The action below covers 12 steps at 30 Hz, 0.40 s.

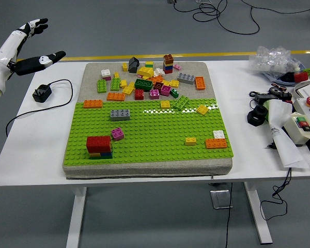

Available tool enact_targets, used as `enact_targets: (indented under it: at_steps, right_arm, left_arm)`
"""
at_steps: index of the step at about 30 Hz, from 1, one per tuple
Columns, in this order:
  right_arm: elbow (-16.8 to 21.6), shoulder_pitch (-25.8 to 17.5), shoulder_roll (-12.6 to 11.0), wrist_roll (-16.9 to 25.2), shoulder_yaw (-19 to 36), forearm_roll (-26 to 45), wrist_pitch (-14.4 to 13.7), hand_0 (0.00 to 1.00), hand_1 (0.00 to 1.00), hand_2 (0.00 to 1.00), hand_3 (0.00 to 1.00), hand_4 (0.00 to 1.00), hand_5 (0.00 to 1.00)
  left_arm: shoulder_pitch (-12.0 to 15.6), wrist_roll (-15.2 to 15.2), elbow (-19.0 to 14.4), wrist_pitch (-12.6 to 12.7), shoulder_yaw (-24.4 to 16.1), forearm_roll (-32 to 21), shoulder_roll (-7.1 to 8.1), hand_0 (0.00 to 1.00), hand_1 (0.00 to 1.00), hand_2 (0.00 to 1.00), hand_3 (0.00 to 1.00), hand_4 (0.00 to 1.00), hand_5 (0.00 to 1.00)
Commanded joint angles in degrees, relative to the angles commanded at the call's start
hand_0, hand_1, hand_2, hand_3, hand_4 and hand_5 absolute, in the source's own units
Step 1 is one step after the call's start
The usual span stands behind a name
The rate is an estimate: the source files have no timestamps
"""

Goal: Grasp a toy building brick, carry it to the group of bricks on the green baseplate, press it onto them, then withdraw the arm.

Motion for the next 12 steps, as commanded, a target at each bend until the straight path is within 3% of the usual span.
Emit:
enact_targets:
  at_steps: [12]
  right_arm:
    - [0.0, 0.2, 0.2, 0.0, -0.1, -0.1, 0.0, 0.765, 0.706, 0.752, 0.717, 0.956, 0.691]
  left_arm:
    - [0.1, 0.1, -0.1, 0.3, -0.4, 0.5, 0.02, 0.998, 0.928, 0.926, 0.924, 0.93, 0.505]
